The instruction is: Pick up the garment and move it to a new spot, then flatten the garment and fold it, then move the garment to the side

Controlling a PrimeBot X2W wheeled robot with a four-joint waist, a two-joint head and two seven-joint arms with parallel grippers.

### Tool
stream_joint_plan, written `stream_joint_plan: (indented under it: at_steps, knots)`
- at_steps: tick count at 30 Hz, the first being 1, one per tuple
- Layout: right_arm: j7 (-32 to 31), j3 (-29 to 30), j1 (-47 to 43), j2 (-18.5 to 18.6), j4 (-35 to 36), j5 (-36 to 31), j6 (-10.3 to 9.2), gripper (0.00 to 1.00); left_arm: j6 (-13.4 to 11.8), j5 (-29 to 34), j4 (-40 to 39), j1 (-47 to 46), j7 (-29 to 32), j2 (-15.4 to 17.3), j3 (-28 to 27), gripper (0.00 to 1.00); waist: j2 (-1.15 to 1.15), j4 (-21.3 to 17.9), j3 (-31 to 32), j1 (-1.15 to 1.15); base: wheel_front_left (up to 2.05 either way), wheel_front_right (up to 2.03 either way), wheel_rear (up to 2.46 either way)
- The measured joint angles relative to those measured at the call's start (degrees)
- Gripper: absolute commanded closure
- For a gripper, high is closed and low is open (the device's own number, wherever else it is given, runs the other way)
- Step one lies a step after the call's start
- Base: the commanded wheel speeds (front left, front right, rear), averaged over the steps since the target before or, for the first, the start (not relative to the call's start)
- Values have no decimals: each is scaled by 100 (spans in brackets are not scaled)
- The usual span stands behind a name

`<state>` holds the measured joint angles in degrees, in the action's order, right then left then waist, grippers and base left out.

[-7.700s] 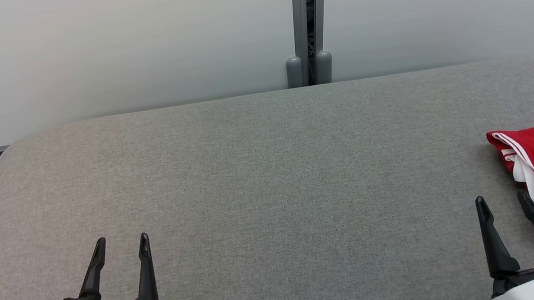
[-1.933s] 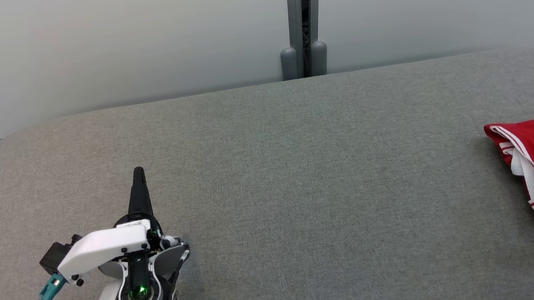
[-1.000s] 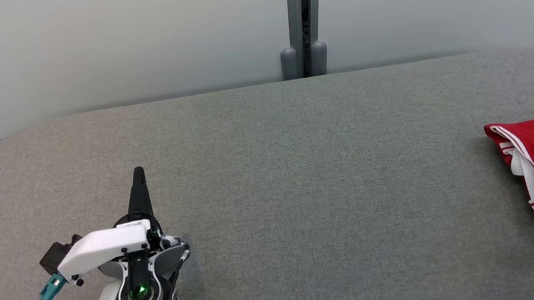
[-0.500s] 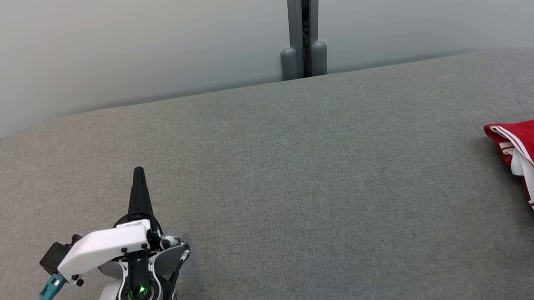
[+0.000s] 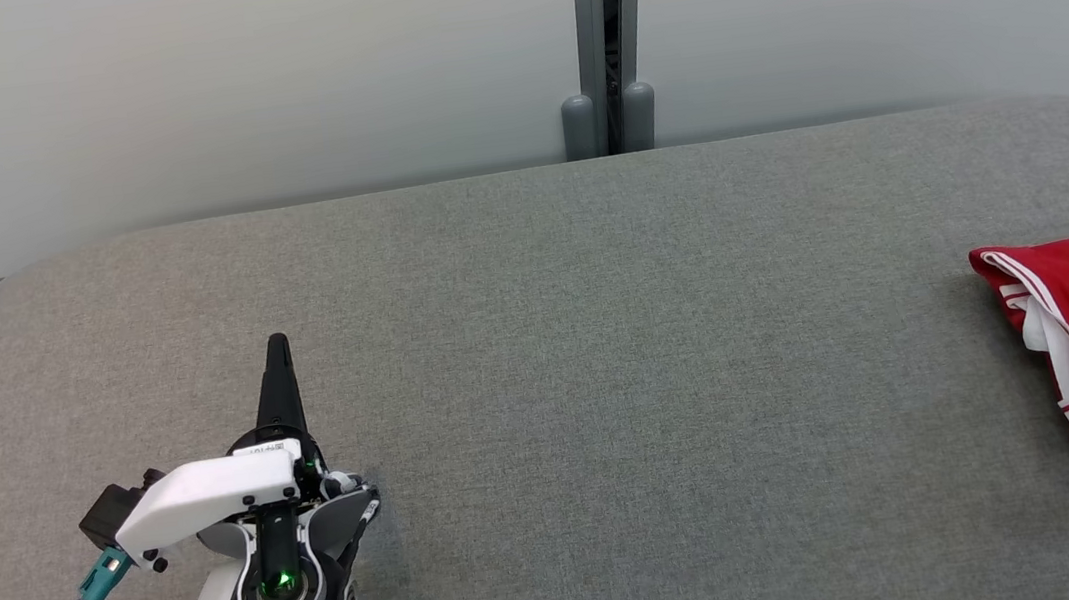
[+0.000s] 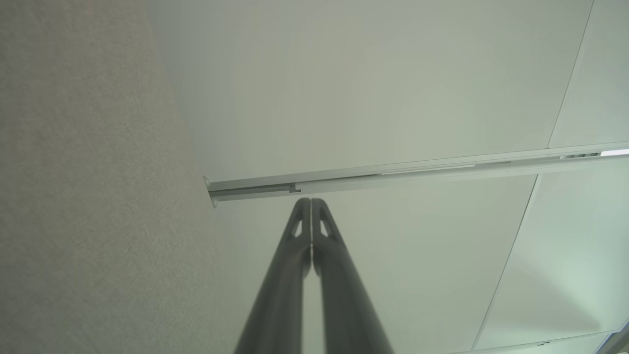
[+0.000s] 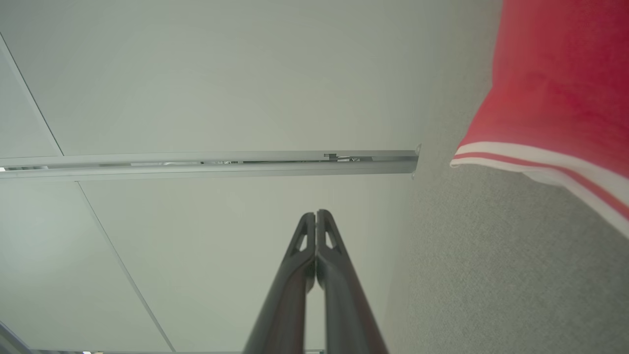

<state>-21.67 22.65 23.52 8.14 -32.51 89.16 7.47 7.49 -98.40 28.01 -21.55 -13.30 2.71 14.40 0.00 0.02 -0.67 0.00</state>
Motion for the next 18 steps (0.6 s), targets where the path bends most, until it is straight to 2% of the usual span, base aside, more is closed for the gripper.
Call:
stream_joint_plan:
  at_steps: [18]
  knots:
    - [1,-9,-1,5,0,8,0,100,0,0,0,0,0,0,0,100,0,0,0,0,0,0,0]
